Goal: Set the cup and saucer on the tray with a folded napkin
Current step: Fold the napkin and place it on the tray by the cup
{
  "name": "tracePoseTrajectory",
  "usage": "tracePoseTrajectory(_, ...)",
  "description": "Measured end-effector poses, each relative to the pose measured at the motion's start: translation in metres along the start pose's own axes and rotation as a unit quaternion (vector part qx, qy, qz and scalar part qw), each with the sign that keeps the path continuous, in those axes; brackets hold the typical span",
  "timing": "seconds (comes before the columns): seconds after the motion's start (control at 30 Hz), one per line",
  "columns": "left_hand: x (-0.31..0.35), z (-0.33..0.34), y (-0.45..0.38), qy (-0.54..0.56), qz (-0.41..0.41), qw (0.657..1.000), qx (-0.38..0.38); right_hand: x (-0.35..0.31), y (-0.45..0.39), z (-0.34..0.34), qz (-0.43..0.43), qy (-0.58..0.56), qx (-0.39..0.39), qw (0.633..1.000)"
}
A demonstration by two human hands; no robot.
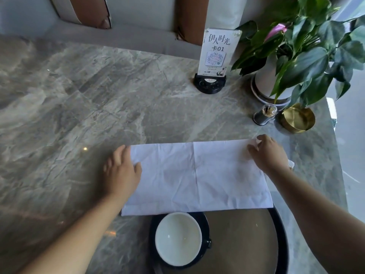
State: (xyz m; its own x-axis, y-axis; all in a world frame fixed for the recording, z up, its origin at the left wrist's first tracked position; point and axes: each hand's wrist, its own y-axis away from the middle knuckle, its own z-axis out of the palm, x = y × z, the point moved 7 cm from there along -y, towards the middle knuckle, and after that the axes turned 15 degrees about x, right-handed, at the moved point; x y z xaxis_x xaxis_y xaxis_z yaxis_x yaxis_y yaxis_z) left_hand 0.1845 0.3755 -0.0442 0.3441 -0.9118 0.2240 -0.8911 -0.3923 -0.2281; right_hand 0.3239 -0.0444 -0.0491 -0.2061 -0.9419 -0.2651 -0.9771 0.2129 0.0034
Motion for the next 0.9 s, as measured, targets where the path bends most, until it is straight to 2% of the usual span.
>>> tracePoseTrajectory(0.1, 0.031, 0.009, 0.034, -0.022, 0.171, 0.984, -0.040, -0.001, -0.009, 0.004, 0.053, -0.033, -0.054, 0.997)
tracePoseTrajectory(0.17, 0.034, 0.021, 0.043, -0.048, 0.208, 0.972, -0.099, -0.006, -0.014, 0.005, 0.065, -0.057, -0.077, 0.993)
tracePoseTrajectory(0.3, 0.024, 0.041, 0.018, -0.094, 0.211, 0.960, -0.158, -0.015, -0.025, 0.000, 0.059, -0.084, -0.077, 0.992)
tracePoseTrajectory(0.53, 0.022, 0.066, -0.052, -0.109, 0.213, 0.955, -0.172, -0.040, -0.059, -0.010, 0.061, -0.155, -0.027, 0.986)
tracePoseTrajectory(0.67, 0.026, 0.065, -0.055, -0.109, 0.208, 0.958, -0.166, -0.037, -0.056, -0.001, 0.104, -0.207, -0.110, 0.967)
tracePoseTrajectory(0.77, 0.036, 0.057, -0.037, -0.081, 0.214, 0.964, -0.133, -0.024, -0.045, 0.002, 0.121, -0.166, -0.186, 0.961)
tracePoseTrajectory(0.83, 0.042, 0.057, -0.018, -0.066, 0.229, 0.962, -0.135, -0.021, -0.042, 0.001, 0.116, -0.147, -0.210, 0.960)
tracePoseTrajectory(0.9, 0.041, 0.058, -0.006, -0.072, 0.228, 0.961, -0.141, -0.026, -0.039, -0.003, 0.120, -0.183, -0.228, 0.949)
